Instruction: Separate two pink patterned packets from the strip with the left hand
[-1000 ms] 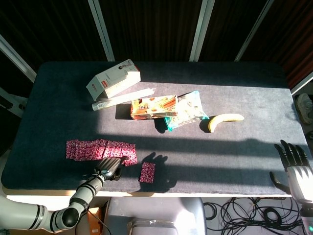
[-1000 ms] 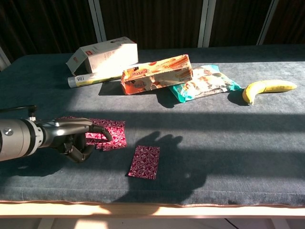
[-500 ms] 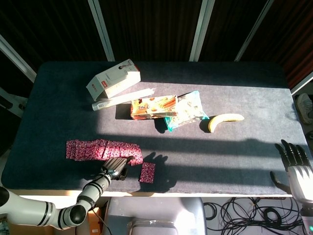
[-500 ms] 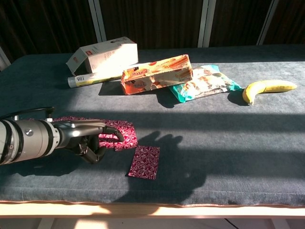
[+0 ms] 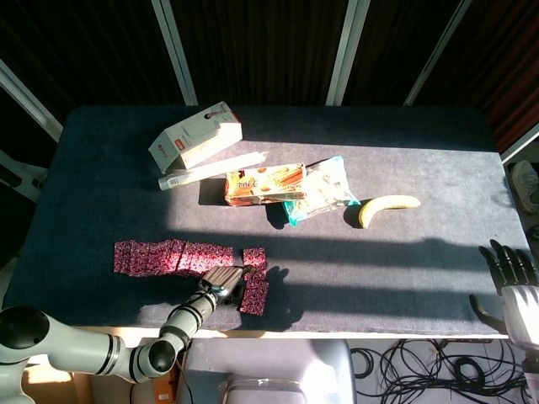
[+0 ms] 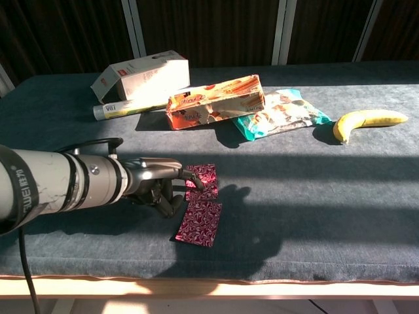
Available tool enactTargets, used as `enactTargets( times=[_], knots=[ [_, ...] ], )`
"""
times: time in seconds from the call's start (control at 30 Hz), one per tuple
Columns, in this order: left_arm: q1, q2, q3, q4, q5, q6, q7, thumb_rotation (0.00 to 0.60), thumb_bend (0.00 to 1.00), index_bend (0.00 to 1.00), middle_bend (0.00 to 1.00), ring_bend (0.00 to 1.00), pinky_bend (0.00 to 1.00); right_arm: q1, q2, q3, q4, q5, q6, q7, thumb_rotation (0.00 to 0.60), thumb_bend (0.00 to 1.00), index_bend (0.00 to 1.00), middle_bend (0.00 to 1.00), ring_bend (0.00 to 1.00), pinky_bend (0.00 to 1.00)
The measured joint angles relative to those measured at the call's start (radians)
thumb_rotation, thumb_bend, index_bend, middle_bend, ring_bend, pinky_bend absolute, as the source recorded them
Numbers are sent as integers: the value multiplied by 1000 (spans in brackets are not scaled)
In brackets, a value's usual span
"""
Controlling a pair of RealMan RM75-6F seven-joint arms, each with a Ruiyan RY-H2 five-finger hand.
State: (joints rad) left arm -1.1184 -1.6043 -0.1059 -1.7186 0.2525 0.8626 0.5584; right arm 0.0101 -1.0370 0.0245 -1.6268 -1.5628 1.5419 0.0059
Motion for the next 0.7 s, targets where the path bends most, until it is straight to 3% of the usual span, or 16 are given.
enactTargets(
  times=[0.2,0.33,0.47,0.53,0.6,0.63,0.67,0.7],
  knots=[
    [-22,-5,-18,10,-21,8,-3,600,855,167,1000,1000,1000,-2,1,0,2,0,2,1,600,309,0,0,0,23],
    [-11,4,-26,-11,19,41,-20,600,831,130,1000,1000,1000,-3,0,0,3,-1,3,1,600,309,0,0,0,23],
    [23,37,-22,-69,117,81,-48,600,665,20,998,1000,1000,-6,1,-3,5,-9,9,3,600,309,0,0,0,23],
    [55,78,-9,-120,196,104,-67,600,588,0,897,963,995,-8,1,-5,6,-12,14,4,600,309,0,0,0,23],
    [91,125,11,-165,281,124,-89,600,533,0,609,722,874,-11,-1,-6,8,-16,18,1,600,309,0,0,0,23],
    [119,161,29,-191,346,138,-108,600,516,0,440,530,752,-11,-2,-7,8,-18,19,-1,600,309,0,0,0,23],
    [143,188,45,-208,400,150,-124,600,501,0,263,303,564,-11,-3,-8,8,-20,19,-6,600,309,0,0,0,23],
    [168,214,62,-220,458,164,-140,600,494,0,137,138,382,-11,-5,-9,7,-21,18,-10,600,309,0,0,0,23]
  ],
)
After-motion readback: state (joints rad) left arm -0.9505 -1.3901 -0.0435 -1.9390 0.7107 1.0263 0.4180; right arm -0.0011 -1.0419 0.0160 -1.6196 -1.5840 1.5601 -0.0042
